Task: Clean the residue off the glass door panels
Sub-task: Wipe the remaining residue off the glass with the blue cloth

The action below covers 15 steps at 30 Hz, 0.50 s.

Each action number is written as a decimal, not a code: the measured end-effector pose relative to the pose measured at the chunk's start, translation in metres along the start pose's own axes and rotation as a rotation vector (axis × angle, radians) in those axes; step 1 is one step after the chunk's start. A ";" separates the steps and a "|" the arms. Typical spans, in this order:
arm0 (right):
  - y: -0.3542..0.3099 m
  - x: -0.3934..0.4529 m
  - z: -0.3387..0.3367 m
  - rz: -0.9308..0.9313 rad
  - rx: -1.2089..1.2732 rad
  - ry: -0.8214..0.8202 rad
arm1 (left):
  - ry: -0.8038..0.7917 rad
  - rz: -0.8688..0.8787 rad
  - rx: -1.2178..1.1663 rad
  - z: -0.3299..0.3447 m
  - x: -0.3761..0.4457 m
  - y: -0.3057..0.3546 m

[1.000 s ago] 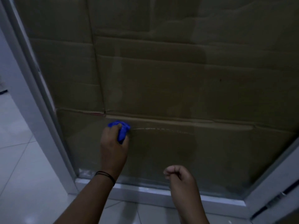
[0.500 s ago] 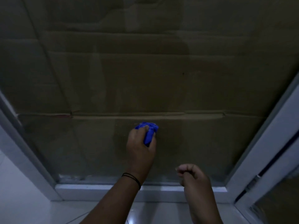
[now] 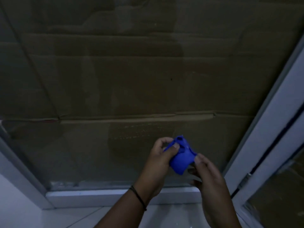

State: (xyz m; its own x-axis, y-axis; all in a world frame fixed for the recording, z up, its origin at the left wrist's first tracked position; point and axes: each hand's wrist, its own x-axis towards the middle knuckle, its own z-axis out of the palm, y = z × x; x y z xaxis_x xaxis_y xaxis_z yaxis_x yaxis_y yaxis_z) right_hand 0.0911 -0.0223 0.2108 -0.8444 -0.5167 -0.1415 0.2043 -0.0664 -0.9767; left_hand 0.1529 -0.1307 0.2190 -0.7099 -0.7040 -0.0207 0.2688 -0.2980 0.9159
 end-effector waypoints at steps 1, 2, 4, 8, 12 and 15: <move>-0.004 -0.004 0.003 -0.016 -0.012 -0.046 | -0.010 -0.035 -0.080 -0.003 -0.005 0.001; -0.008 -0.008 0.006 -0.024 -0.014 -0.083 | -0.020 -0.063 -0.134 -0.005 -0.011 0.002; -0.013 -0.015 0.011 -0.036 -0.005 -0.128 | -0.030 -0.097 -0.169 -0.010 -0.021 0.008; -0.021 -0.025 0.016 -0.035 0.104 -0.159 | -0.059 -0.137 -0.200 -0.024 -0.037 0.021; -0.023 -0.033 0.019 0.001 0.255 -0.177 | -0.107 -0.118 -0.271 -0.034 -0.052 0.033; -0.025 -0.039 0.021 0.045 0.368 -0.178 | -0.078 -0.052 -0.237 -0.038 -0.061 0.037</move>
State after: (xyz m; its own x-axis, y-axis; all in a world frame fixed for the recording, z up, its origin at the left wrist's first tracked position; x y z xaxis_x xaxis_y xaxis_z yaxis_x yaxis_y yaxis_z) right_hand 0.1296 -0.0185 0.2438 -0.7381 -0.6637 -0.1212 0.4302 -0.3246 -0.8423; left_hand 0.2306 -0.1234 0.2392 -0.7723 -0.6347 -0.0260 0.3691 -0.4818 0.7948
